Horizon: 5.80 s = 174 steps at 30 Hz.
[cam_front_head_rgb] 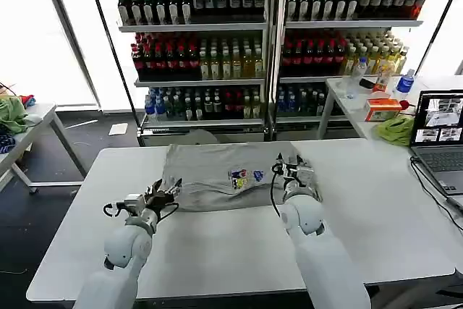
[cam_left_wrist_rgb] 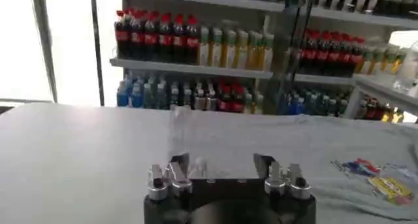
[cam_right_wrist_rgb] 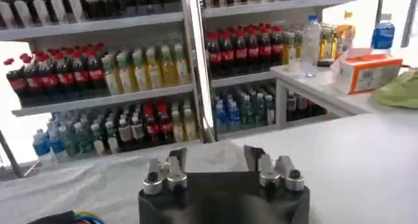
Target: Fold and organize the clothes.
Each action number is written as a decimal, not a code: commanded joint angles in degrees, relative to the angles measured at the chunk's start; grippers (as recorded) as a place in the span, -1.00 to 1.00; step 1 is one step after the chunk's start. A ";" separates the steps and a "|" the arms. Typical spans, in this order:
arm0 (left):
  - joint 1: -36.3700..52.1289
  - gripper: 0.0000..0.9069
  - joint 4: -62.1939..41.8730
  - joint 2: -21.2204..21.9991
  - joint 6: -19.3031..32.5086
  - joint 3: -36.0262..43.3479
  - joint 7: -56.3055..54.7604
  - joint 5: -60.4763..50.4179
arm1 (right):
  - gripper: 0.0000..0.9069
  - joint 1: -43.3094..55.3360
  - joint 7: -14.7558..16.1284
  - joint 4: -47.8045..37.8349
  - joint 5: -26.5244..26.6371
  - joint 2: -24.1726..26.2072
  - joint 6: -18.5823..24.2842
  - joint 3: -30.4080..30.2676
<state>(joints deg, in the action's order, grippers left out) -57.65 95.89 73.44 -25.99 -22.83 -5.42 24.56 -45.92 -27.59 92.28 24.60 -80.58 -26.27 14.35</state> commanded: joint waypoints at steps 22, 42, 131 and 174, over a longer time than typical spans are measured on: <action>-7.33 1.00 5.19 -0.82 -2.99 -3.20 -1.91 -3.04 | 1.00 -15.03 -0.64 11.64 1.40 9.35 -6.50 2.98; -7.24 1.00 3.86 -0.87 -3.43 -2.73 -1.90 -3.70 | 1.00 -13.98 -0.15 7.78 1.33 9.36 -6.79 3.64; -42.39 -0.98 32.70 -2.50 -0.57 -8.38 -2.44 -6.31 | -1.00 -50.13 -8.53 38.80 -2.82 9.82 -2.33 5.59; -32.51 1.00 39.31 -8.35 -3.58 -15.03 -4.36 2.16 | 1.00 -31.78 -7.96 34.80 7.83 13.10 -3.43 17.88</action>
<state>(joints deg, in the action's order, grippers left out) -97.44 133.67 70.25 -28.54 -33.89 -10.29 21.63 -87.37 -36.61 129.73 28.38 -69.10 -29.56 28.84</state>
